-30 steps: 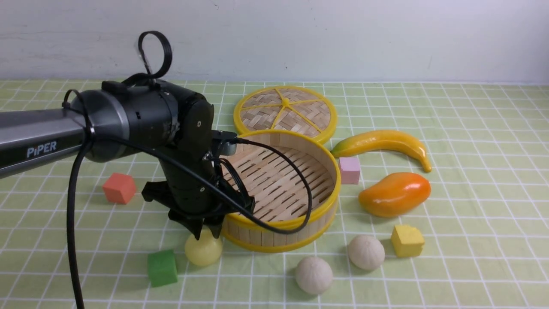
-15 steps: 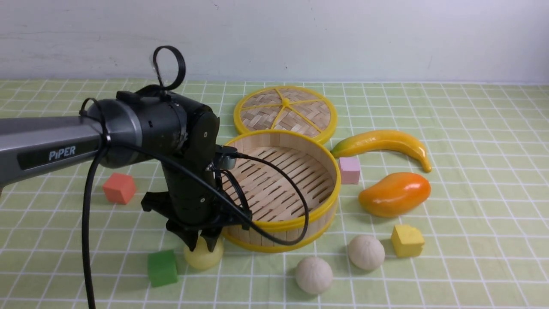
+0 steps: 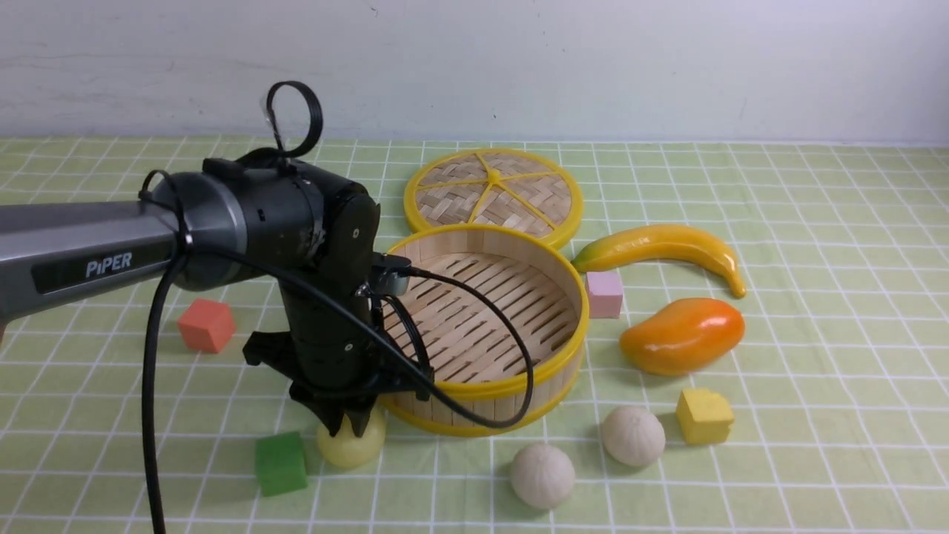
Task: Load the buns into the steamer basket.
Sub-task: Use the left arm to grab a steamed stuffed bun, then use the left arm to put the steamed stuffed bun into the steamer
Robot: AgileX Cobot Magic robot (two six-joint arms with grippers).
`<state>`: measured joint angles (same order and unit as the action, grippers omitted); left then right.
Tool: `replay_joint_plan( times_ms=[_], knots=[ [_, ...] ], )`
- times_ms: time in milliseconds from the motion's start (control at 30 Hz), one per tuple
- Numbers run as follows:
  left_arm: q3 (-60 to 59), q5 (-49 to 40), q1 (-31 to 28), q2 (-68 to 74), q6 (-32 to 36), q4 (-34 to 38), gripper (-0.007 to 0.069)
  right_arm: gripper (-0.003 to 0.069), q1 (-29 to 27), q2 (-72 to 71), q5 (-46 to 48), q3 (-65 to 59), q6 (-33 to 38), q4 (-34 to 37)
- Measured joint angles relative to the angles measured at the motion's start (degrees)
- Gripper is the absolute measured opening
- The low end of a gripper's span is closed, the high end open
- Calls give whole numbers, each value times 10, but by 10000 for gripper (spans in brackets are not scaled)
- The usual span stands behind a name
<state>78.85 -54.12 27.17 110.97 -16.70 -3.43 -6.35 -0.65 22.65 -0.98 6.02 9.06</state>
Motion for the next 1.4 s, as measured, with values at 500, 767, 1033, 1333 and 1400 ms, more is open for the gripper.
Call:
replay_joint_plan(
  times_ms=[500,767,1033,1333,1400],
  knots=[
    [118,-114,0,-22,7,-50,-13,239,0,0,0,0,0,0],
    [297,-140,0,23,32,-40,-13,239,0,0,0,0,0,0],
    [327,-96,0,135,26,-38,-8,239,0,0,0,0,-1,0],
    [330,-79,0,148,-36,-34,177,239,0,0,0,0,-1,0],
    [330,-90,0,144,-38,-33,263,239,0,0,0,0,-1,0]
  ],
)
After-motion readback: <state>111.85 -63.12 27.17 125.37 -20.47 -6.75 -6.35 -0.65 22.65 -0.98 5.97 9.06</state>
